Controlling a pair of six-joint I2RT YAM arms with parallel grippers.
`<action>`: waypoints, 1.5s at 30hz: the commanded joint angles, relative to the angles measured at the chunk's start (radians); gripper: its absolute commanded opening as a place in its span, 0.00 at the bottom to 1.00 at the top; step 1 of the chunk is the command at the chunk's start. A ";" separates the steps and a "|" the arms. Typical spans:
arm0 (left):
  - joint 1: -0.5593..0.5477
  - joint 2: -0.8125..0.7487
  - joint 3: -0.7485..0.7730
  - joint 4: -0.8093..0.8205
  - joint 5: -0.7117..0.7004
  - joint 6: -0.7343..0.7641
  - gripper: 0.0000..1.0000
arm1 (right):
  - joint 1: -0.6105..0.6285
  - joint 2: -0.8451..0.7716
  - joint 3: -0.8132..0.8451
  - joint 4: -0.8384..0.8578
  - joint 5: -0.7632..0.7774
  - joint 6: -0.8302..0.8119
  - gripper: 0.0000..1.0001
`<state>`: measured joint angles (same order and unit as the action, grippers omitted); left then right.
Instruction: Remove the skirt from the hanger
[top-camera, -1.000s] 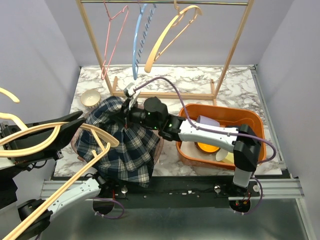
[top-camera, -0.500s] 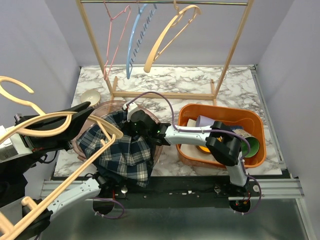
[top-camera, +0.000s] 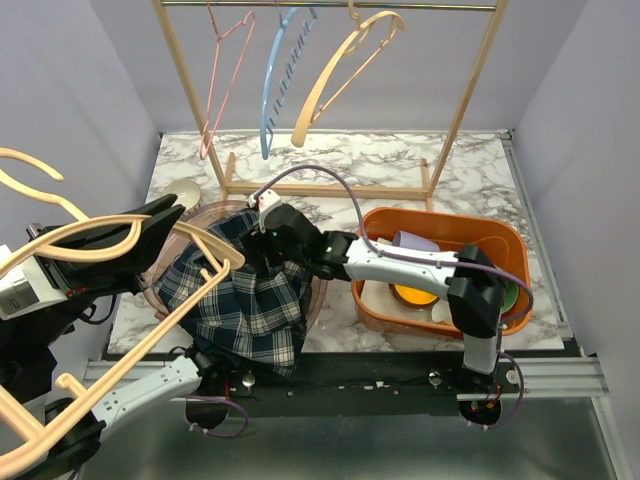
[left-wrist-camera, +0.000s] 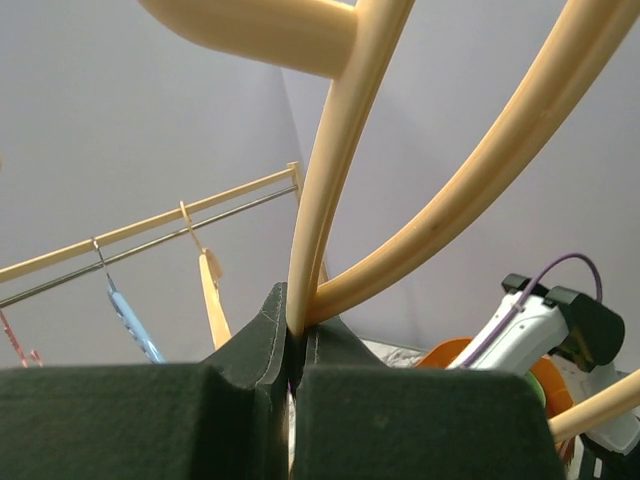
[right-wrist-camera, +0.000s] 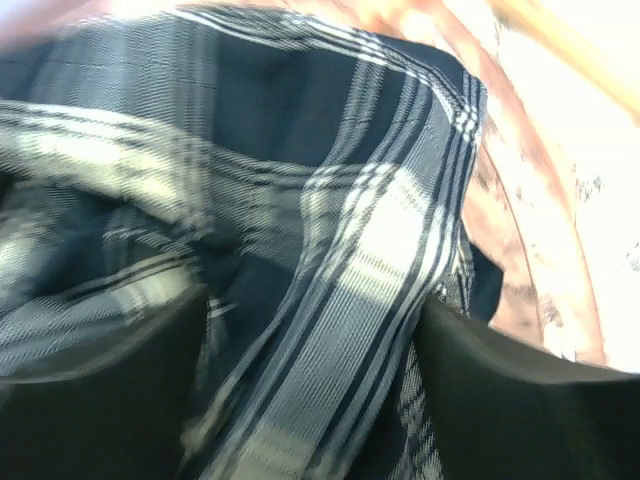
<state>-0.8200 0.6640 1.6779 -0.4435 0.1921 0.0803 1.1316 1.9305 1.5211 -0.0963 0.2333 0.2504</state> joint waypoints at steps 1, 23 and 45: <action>-0.001 0.008 0.003 0.034 -0.049 0.018 0.00 | 0.010 -0.119 0.108 -0.150 -0.175 -0.089 0.92; -0.001 0.012 0.028 0.037 -0.059 0.041 0.00 | 0.013 -0.222 0.171 -0.151 -0.587 0.048 0.62; -0.001 0.039 -0.092 0.143 -0.117 0.093 0.00 | 0.014 0.076 0.014 -0.149 -0.120 0.090 0.48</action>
<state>-0.8200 0.6865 1.6035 -0.3550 0.1040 0.1360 1.1587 2.0216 1.5257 -0.1490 -0.0380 0.3435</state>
